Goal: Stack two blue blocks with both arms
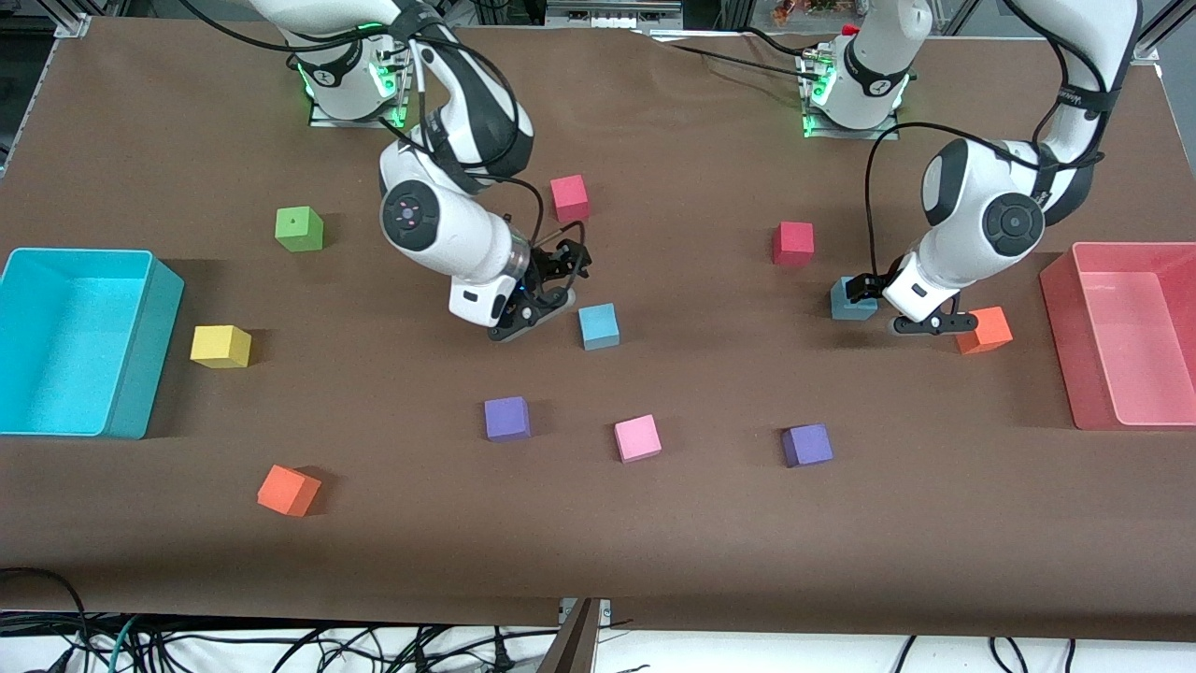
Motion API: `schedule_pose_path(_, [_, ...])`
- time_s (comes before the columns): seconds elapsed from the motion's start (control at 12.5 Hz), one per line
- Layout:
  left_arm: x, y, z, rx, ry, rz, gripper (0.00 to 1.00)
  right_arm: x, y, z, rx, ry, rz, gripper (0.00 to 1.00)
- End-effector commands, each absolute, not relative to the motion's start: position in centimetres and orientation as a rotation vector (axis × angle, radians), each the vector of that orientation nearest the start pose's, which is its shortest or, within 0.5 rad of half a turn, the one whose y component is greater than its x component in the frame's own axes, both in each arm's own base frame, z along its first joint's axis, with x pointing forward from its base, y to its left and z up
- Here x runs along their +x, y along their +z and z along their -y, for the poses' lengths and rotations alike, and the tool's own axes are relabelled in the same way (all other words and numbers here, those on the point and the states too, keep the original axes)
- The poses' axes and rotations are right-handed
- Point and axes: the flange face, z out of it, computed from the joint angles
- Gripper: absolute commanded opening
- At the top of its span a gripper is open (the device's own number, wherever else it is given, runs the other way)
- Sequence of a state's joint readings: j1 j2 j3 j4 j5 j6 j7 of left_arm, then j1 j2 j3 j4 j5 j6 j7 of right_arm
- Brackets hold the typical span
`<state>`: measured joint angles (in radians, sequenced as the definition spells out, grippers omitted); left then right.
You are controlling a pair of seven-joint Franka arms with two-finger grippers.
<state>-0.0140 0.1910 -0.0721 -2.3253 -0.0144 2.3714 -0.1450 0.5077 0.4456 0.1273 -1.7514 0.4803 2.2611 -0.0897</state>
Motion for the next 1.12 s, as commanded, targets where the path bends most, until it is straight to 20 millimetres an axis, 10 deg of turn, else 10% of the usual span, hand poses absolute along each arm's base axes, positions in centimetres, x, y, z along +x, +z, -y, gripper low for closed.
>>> schedule_pose_path(0.0, [49.6,23.1,4.3,-3.138,0.223,0.08,1.0,51.3,31.4,-37.3,-2.557,-0.022,0.559,1.0])
schedule_pose_path(0.32, [49.6,21.6,4.5,-3.14,0.228,0.076,1.0,51.9,29.5,-34.9,-2.418,-0.273,0.697,1.0])
schedule_pose_path(0.64, [49.4,20.5,4.5,-3.153,0.257,0.113,0.99,51.3,23.2,-33.7,-2.289,-0.421,0.809,1.0])
schedule_pose_path(1.04, [49.3,20.4,4.5,-3.154,0.26,0.112,0.4,49.0,17.1,-35.0,-2.166,-0.599,0.809,1.0])
